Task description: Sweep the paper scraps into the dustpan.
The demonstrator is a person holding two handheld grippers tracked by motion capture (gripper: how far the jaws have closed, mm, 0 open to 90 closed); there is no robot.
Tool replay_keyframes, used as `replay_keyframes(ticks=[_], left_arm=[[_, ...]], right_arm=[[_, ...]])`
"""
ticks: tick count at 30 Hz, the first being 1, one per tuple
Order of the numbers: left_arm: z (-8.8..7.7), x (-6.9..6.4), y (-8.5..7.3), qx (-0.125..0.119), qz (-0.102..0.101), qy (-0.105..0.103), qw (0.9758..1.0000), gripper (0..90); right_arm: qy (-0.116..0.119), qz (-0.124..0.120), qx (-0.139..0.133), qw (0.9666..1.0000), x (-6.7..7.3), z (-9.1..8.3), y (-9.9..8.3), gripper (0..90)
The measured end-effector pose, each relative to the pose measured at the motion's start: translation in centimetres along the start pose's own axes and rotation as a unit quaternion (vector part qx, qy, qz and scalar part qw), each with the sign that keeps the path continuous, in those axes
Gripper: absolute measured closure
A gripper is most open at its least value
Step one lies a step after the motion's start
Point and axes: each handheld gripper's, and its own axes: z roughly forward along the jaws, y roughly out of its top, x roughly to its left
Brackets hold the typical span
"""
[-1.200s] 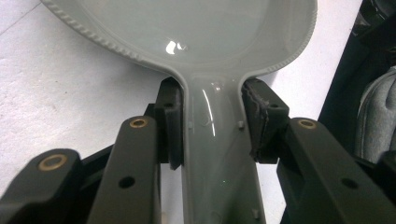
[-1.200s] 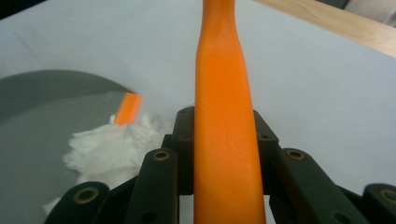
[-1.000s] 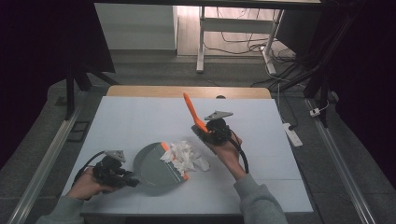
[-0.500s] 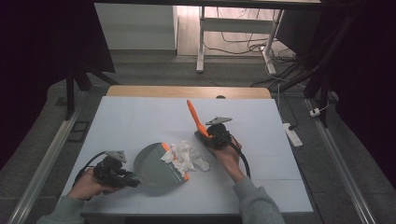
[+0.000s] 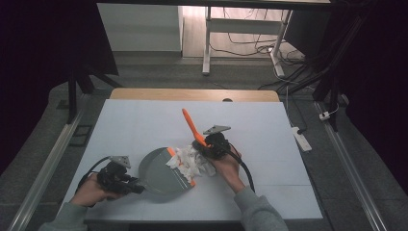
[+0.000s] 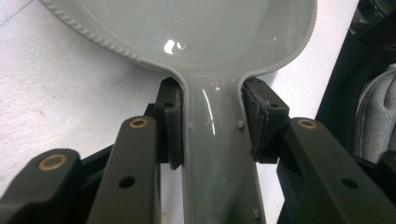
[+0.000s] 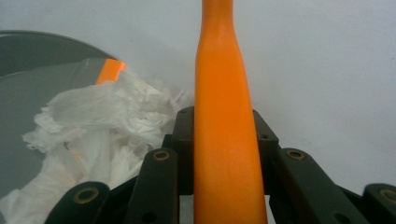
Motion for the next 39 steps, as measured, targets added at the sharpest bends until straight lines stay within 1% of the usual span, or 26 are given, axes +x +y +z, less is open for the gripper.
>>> replay_keyframes(ticks=[2,11,12,26,39], left_arm=[[0.0,0.0,0.0,0.0,0.0,0.001,1.0,61.5],[0.0,-0.2,0.1,-0.001,0.001,0.001,1.0,61.5],[0.0,-0.2,0.1,-0.001,0.001,0.001,1.0,61.5],[0.1,-0.3,0.1,-0.001,0.001,0.003,1.0,61.5],[0.0,-0.3,0.1,-0.001,0.0,0.004,1.0,61.5]], right_arm=[[0.005,0.001,-0.002,1.0,0.3,0.1,0.0,70.5],[0.015,-0.01,0.004,0.9998,2.3,0.6,0.3,70.5],[0.015,-0.013,0.003,0.9998,2.4,0.6,0.3,70.5],[0.033,-0.017,0.001,0.9993,3.9,1.0,0.6,70.5],[0.052,-0.03,-0.005,0.9982,6.1,1.7,1.3,70.5]])
